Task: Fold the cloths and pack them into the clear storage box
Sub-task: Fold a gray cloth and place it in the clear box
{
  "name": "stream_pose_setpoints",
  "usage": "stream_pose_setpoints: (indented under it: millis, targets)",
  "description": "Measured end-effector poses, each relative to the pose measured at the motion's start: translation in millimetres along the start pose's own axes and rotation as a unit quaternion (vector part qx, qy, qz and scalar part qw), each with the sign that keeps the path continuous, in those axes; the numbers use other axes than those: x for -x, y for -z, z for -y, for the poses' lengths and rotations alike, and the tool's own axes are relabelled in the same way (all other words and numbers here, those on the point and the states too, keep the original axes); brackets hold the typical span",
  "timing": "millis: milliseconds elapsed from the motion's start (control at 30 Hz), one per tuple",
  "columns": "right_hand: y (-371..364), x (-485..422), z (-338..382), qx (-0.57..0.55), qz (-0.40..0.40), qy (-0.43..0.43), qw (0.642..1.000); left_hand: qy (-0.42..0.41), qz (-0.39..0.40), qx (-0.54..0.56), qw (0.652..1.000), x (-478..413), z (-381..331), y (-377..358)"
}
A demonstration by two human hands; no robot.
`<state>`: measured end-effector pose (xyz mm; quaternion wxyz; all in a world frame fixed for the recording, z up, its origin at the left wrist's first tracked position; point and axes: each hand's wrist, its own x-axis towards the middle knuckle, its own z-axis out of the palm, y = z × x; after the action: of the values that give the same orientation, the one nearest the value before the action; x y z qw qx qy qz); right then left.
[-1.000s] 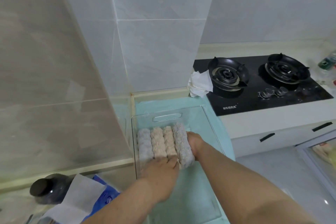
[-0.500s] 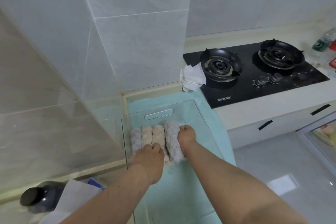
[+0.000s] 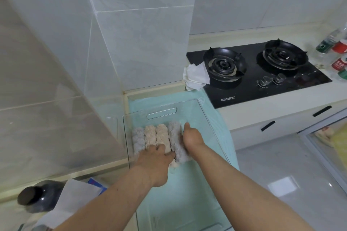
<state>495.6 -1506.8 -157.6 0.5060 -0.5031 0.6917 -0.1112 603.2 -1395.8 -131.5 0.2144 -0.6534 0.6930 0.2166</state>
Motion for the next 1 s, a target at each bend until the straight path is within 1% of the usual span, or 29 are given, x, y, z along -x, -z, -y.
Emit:
stream_pose_setpoints:
  millis: [33, 67, 100, 167, 200, 233, 300, 367, 400, 433, 500, 600, 667, 733, 800, 900, 967, 1000]
  targets:
    - [2.4, 2.7, -1.7, -0.093, 0.039, -0.033, 0.994, 0.001, 0.005, 0.003, 1.0, 0.1, -1.0, -0.3]
    - [4.6, 6.5, -3.5, -0.195, 0.08, -0.072, 0.975, 0.0, 0.007, 0.005, 1.0, 0.3, -1.8, -0.7]
    - [7.2, 11.3, -5.3, -0.286, 0.109, -0.11, 0.946, -0.002, 0.007, 0.005, 1.0, 0.9, -2.3, -0.8]
    - [10.3, 11.1, -12.6, -0.388, 0.14, -0.156, 0.898, -0.006, 0.006, 0.004, 1.0, 2.4, -1.9, -0.6]
    - [12.0, 11.1, -14.5, -0.401, 0.146, -0.161, 0.89, -0.007, 0.008, 0.004, 1.0, 3.0, -1.7, -0.5]
    - [12.9, 11.6, -14.9, -0.398, 0.151, -0.159, 0.891, -0.008, 0.01, 0.004, 1.0, 3.6, -1.6, -0.4]
    - [13.4, 12.8, -11.7, -0.335, 0.138, -0.134, 0.922, -0.01, 0.01, 0.007, 1.0, 5.7, -1.6, 1.1]
    - [12.5, 14.0, -7.3, -0.229, 0.081, -0.089, 0.966, -0.017, 0.002, 0.019, 1.0, 9.8, -2.6, 3.4]
    - [12.2, 15.6, -5.1, -0.189, 0.057, -0.069, 0.978, -0.021, -0.008, 0.027, 0.999, 13.3, -3.9, 4.7]
    - [12.1, 18.9, -2.6, -0.167, 0.052, -0.056, 0.983, -0.021, -0.021, 0.031, 0.999, 18.5, -6.0, 6.6]
    - [11.5, 23.6, -0.2, -0.153, 0.08, -0.045, 0.984, -0.008, -0.039, 0.008, 0.999, 31.5, -10.9, 10.4]
    - [15.2, 33.7, 2.0, -0.14, 0.126, -0.012, 0.982, 0.007, -0.035, -0.05, 0.998, 48.9, -17.6, 9.8]
    - [15.8, 36.1, 2.5, -0.119, 0.145, 0.007, 0.982, 0.005, -0.035, -0.045, 0.998, 55.1, -18.9, 8.7]
    - [17.4, 36.4, 4.8, -0.089, 0.159, 0.02, 0.983, -0.003, -0.052, -0.023, 0.998, 59.9, -17.8, 10.1]
    - [19.4, 34.6, 4.7, -0.069, 0.156, 0.034, 0.985, -0.013, -0.082, 0.01, 0.996, 63.9, -15.9, 10.3]
    - [23.5, 36.3, 7.8, -0.025, 0.115, 0.068, 0.991, -0.012, -0.157, 0.089, 0.983, 74.2, -6.8, 14.3]
    - [24.7, 41.6, 11.1, 0.017, 0.097, 0.092, 0.991, -0.003, -0.223, 0.176, 0.959, 84.1, 2.9, 18.0]
    - [26.5, 46.1, 12.8, 0.039, 0.084, 0.114, 0.989, 0.005, -0.259, 0.243, 0.935, 90.6, 7.0, 21.2]
